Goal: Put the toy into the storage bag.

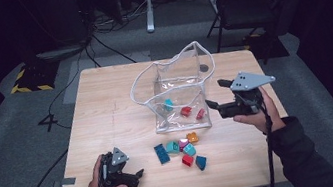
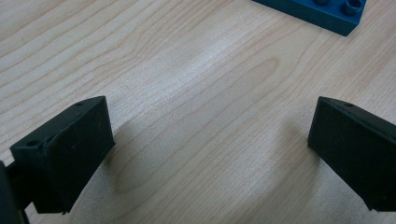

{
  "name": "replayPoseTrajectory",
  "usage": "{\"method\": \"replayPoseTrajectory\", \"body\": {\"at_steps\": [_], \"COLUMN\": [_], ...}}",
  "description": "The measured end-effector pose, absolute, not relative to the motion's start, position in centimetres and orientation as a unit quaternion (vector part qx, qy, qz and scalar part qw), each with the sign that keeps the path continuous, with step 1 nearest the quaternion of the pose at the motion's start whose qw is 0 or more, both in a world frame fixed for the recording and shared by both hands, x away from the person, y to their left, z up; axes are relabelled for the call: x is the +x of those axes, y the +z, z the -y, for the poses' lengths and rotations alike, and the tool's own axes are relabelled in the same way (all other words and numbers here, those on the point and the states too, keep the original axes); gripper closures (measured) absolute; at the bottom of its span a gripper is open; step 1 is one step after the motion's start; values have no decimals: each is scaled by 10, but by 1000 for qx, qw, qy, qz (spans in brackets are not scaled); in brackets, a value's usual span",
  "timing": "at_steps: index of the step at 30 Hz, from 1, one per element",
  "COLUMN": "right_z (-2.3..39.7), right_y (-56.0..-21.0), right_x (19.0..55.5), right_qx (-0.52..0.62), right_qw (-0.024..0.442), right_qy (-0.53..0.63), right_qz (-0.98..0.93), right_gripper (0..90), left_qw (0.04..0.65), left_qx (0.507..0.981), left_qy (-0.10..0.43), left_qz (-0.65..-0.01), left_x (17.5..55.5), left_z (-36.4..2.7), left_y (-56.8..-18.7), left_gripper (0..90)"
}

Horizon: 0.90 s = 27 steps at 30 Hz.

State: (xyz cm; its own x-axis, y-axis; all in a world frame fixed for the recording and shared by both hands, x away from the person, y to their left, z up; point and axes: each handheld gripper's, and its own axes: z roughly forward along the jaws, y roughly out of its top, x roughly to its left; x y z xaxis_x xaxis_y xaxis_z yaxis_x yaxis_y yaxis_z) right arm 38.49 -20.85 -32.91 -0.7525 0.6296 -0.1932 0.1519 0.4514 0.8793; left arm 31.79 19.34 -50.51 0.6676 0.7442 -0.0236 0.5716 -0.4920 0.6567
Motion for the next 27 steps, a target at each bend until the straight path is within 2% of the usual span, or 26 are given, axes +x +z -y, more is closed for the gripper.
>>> {"method": "replayPoseTrajectory", "body": {"at_steps": [8, 27], "right_z": [203, 201], "right_y": [-369, -444], "right_x": [362, 313], "right_qx": [213, 171], "right_qw": [235, 127], "right_qy": [454, 436], "right_qz": [-832, -874], "right_gripper": [240, 242], "left_qw": [325, 324], "left_qx": [854, 854], "left_qy": [133, 134], "left_qz": [-385, -385], "left_x": [318, 318], "left_z": [-193, -193], "left_y": [-505, -505], "left_gripper": [3, 2]}}
